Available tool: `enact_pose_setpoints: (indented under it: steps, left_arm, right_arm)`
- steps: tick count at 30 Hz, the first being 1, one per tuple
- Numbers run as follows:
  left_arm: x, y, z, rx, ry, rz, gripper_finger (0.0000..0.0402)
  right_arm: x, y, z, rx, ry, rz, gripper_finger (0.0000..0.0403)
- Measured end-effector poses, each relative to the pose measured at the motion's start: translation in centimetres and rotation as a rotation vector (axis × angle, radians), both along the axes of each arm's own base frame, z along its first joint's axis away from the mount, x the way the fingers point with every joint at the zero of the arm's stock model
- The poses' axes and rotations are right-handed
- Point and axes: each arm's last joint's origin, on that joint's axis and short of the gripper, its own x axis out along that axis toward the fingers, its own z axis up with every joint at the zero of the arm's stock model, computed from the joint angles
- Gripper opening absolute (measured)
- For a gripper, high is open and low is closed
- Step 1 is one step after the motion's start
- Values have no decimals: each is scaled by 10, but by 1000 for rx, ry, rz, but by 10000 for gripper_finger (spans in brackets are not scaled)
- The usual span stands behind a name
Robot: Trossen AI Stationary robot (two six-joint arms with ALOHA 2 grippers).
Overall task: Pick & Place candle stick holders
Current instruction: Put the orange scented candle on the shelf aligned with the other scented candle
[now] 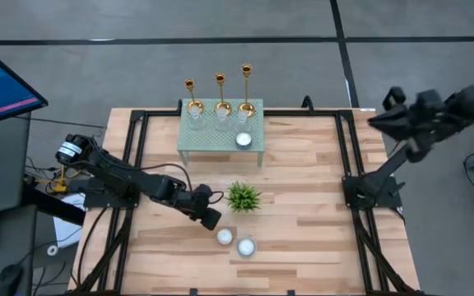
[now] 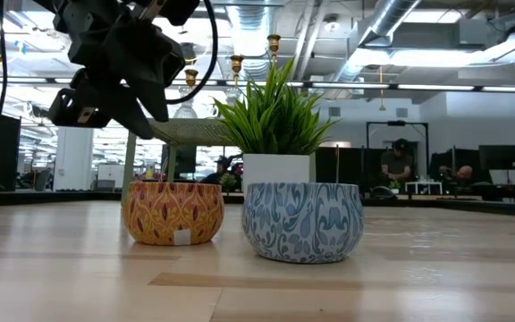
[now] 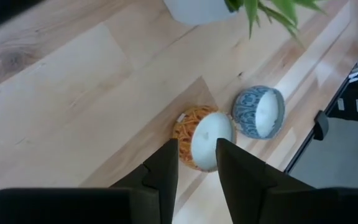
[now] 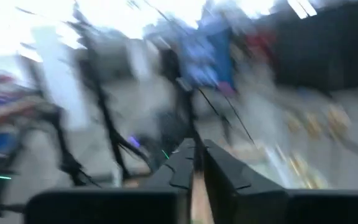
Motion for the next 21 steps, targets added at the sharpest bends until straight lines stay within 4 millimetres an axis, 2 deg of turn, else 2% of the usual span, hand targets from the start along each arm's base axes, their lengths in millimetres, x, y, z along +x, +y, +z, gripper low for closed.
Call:
enact_pose_setpoints:
  steps: [2,4,9,15,17,19,21]
  left_arm:
    - [1,0,1,-3,-9,1,108]
    - [2,0,1,-8,-22,1,108]
    - [2,-1,2,-26,-30,-11,108]
    - [3,-2,3,-32,-36,-20,108]
    - [3,-2,3,-31,-38,-22,108]
    - [4,-2,3,-34,-46,-21,108]
    - [4,-2,4,-34,-49,-22,108]
  right_arm:
    - [-11,-6,-2,-58,-133,92,8]
    - [-18,-10,-11,-105,-222,137,7]
    - [-20,-13,-61,-116,-210,150,2]
    - [-14,-7,-133,-35,-234,182,1]
    - [0,5,-152,-44,-206,158,1]
    - [12,16,-172,-141,-119,154,1]
    - [19,23,-184,-134,-126,185,1]
